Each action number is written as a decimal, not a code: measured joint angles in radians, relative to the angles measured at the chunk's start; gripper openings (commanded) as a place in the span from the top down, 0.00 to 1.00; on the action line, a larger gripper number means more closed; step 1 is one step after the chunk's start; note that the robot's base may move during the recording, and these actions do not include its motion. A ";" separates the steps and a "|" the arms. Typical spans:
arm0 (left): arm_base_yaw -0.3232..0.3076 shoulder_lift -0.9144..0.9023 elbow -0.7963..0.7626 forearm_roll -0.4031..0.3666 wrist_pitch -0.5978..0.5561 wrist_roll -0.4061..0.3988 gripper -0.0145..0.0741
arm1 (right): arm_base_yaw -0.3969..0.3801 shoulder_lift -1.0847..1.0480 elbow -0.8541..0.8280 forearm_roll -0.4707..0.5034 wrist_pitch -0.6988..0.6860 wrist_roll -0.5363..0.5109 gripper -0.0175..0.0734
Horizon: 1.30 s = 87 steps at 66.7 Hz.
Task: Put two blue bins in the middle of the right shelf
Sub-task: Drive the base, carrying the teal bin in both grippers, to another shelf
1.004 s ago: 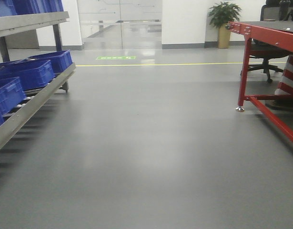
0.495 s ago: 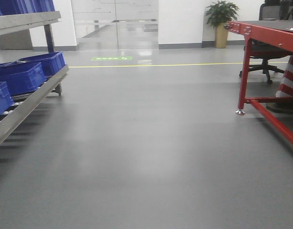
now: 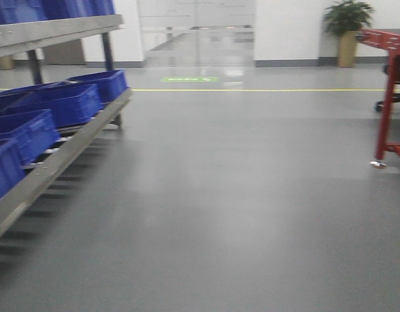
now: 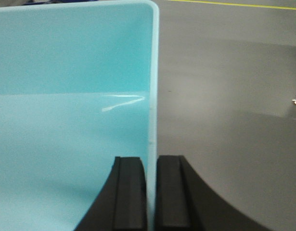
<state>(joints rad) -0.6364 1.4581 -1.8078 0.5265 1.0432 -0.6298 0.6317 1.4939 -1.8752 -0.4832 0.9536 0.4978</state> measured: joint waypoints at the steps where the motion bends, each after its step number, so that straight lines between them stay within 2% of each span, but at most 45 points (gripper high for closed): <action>1: 0.000 0.000 0.000 0.000 0.000 0.000 0.96 | 0.000 0.000 0.000 0.000 0.000 0.000 0.99; 87: 0.000 0.002 0.000 0.008 -0.002 0.000 0.96 | 0.000 0.000 0.000 0.000 -0.002 0.000 0.99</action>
<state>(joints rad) -0.6364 1.4597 -1.8078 0.5345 1.0410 -0.6298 0.6317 1.4939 -1.8752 -0.4832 0.9514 0.4978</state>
